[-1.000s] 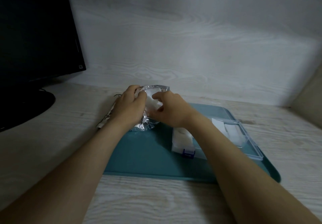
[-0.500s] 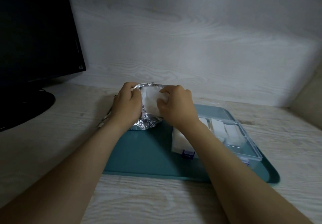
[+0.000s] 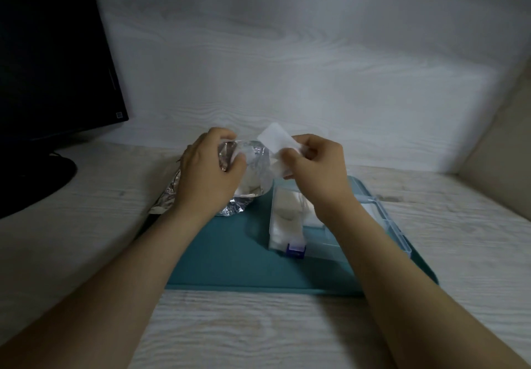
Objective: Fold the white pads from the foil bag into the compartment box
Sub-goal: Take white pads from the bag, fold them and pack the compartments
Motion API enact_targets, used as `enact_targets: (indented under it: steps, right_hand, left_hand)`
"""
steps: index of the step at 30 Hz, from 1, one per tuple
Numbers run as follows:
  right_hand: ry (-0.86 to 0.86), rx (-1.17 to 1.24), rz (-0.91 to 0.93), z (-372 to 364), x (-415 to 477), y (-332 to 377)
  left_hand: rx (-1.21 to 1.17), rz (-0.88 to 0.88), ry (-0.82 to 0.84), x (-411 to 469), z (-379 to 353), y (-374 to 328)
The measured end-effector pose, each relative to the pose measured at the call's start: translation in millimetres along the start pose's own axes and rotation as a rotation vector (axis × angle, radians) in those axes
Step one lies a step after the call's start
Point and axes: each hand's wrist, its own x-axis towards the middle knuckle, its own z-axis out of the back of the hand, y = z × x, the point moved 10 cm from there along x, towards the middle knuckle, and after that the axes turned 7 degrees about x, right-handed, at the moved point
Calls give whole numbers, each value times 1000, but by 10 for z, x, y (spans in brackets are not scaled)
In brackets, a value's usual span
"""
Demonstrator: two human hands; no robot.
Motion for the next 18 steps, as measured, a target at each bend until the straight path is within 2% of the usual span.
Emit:
enact_targets:
  steps: [3, 6, 10, 14, 18]
  right_hand:
    - [100, 140, -51, 65, -40, 22]
    - [192, 236, -79, 84, -130, 26]
    - [237, 320, -68, 63, -203, 49]
    - [249, 288, -20, 48, -235, 118]
    - [225, 248, -4, 94, -243, 126]
  left_hand:
    - [84, -111, -56, -37, 62, -258]
    - [-15, -156, -40, -84, 101, -494]
    - [-225, -89, 84, -162, -2, -636]
    - [-462, 10, 183, -201, -156, -619]
    - [-508, 100, 197, -201, -202, -488]
